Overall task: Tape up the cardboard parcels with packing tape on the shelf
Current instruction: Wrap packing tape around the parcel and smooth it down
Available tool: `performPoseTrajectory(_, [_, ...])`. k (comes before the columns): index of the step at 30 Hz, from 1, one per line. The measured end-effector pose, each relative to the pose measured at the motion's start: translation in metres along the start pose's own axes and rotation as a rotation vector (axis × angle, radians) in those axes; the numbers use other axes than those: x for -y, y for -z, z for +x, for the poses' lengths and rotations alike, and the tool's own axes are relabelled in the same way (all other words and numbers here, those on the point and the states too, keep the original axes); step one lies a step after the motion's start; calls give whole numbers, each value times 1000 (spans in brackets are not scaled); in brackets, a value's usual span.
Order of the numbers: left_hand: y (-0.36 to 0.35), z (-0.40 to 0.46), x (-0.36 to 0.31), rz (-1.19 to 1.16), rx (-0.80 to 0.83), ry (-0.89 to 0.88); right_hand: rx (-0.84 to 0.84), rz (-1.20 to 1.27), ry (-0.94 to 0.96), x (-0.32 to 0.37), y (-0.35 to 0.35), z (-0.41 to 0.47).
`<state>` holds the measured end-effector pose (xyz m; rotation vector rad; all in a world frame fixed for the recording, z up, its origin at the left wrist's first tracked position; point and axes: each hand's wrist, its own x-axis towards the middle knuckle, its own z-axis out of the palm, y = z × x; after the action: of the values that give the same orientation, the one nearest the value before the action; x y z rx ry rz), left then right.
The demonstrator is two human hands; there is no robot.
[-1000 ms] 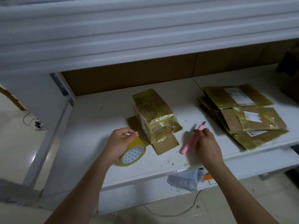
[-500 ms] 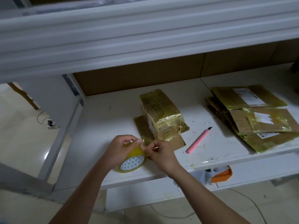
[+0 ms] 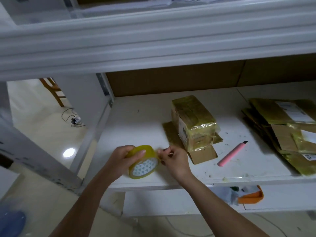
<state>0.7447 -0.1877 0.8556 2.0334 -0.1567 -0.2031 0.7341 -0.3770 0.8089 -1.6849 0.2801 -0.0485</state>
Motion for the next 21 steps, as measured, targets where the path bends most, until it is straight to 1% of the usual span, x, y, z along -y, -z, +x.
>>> performPoseTrajectory(2, [15, 7, -5, 252, -37, 12, -28, -150, 30, -1, -9, 4])
performPoseTrajectory(4, [28, 13, -12, 527, -64, 69, -46, -239, 43, 1, -15, 8])
performPoseTrajectory(6, [31, 14, -16, 632, -70, 139, -56, -410, 117, 1, -21, 12])
performPoseTrajectory(8, [22, 14, -14, 699, -99, 162, -55, -587, 200, -8, -25, 16])
performPoseTrajectory(9, [16, 13, -14, 714, -135, 157, -47, -653, 230, -16, -27, 19])
performPoseTrajectory(11, [8, 16, -13, 654, -214, 135, -27, -743, 259, -30, -31, 23])
performPoseTrajectory(15, [6, 26, -4, 477, -263, 170, -21, -823, 245, -35, -37, 23])
performPoseTrajectory(17, [4, 29, 1, 487, -275, 178, -46, -741, 238, -28, -39, 22])
performPoseTrajectory(18, [4, 30, 4, 487, -281, 176, -47, -666, 196, -23, -38, 21])
performPoseTrajectory(19, [3, 31, 4, 473, -284, 177, -41, -599, 167, -20, -38, 22])
performPoseTrajectory(20, [3, 32, 3, 482, -282, 183, -16, -584, 157, -16, -37, 21])
performPoseTrajectory(21, [3, 31, 1, 564, -269, 182, 13, -591, 175, -15, -37, 18])
